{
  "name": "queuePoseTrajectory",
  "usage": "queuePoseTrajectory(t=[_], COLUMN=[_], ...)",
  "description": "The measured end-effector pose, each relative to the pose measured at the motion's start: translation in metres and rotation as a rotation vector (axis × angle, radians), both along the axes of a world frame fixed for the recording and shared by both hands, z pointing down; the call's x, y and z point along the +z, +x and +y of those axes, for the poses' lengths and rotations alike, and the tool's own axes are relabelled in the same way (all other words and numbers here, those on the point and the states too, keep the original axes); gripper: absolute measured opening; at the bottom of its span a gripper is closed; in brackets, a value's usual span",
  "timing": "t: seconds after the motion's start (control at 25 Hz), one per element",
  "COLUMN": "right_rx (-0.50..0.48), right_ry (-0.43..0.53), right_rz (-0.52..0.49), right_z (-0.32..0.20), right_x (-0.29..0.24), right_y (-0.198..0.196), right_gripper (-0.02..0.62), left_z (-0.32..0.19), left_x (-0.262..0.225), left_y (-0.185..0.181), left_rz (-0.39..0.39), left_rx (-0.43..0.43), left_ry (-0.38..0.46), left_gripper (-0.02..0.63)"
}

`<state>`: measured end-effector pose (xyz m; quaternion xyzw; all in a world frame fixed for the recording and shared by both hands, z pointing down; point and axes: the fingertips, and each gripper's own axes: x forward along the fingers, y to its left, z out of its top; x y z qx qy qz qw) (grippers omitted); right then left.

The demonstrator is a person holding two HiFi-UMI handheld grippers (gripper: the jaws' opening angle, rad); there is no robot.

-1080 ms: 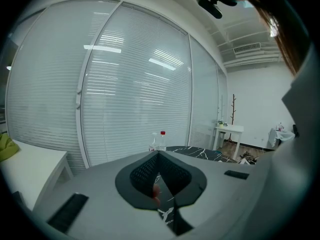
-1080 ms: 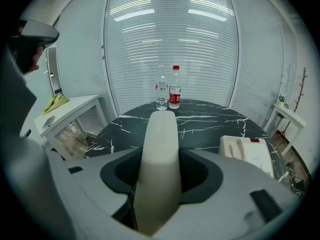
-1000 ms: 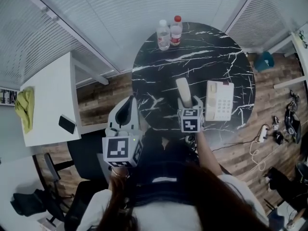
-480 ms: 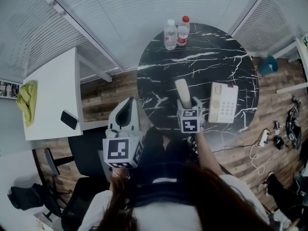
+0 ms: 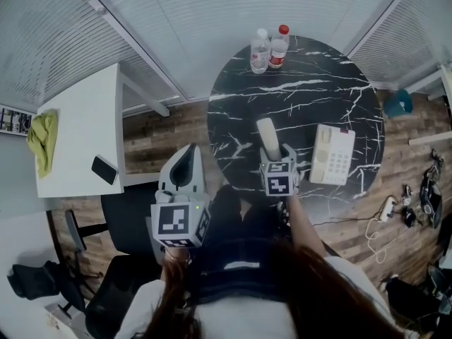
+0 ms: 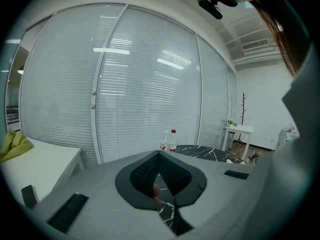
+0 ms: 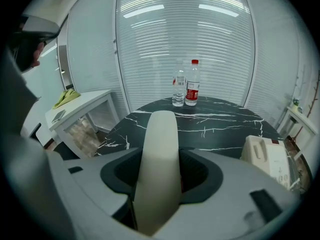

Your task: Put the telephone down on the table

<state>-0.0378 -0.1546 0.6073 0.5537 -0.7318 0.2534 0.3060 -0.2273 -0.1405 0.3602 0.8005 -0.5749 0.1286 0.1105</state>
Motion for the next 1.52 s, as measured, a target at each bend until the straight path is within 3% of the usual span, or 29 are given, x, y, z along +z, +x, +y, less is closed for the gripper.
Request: queuePoseTrajectory(t=[1.52], right_rx=[-0.072], right_ry=[-0.069], right_rz=[-0.025], right_z=[0.000], right_x=[0.035], right_y=[-0.035], right_gripper=[0.221], left_z=[0.000], left_x=[0.009], left_y=[-0.023], left_rz=[-0.035], left_rx=[-0.060], left_ry=[-0.044], left_gripper=[0.000])
